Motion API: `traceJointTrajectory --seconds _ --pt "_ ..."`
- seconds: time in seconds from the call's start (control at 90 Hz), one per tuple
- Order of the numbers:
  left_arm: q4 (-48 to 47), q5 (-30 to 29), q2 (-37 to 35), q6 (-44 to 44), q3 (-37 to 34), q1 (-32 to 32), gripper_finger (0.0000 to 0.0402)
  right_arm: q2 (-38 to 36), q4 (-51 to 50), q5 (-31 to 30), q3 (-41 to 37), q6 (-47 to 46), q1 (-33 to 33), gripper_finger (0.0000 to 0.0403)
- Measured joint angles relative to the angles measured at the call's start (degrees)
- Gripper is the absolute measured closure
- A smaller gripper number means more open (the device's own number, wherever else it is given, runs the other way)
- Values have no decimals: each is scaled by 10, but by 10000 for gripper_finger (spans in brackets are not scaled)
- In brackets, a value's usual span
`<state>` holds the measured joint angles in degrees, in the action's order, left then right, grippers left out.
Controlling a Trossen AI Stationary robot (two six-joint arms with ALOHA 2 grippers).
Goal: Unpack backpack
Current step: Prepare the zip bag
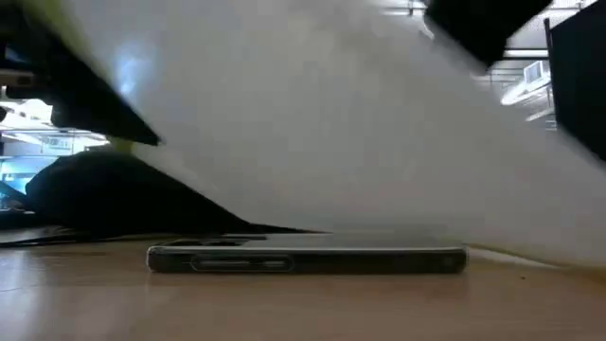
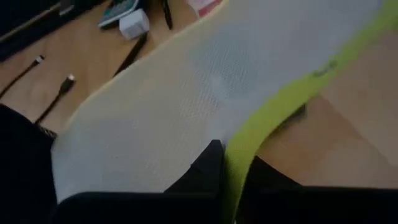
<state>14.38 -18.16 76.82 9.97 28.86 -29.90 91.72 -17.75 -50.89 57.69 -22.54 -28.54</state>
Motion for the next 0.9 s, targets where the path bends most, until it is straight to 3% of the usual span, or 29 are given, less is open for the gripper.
traceJointTrajectory --seconds 0.167,0.344,0.7,0.9 --pt "0 -13 0 16 0 21 402 0 118 21 0 88 17 217" --pt "0 -6 0 2 0 36 402 0 169 63 0 123 41 245" --pt "-1 -6 0 2 0 36 402 0 221 160 0 117 116 279" --pt "0 -6 0 2 0 36 402 1 247 165 -32 85 136 288"
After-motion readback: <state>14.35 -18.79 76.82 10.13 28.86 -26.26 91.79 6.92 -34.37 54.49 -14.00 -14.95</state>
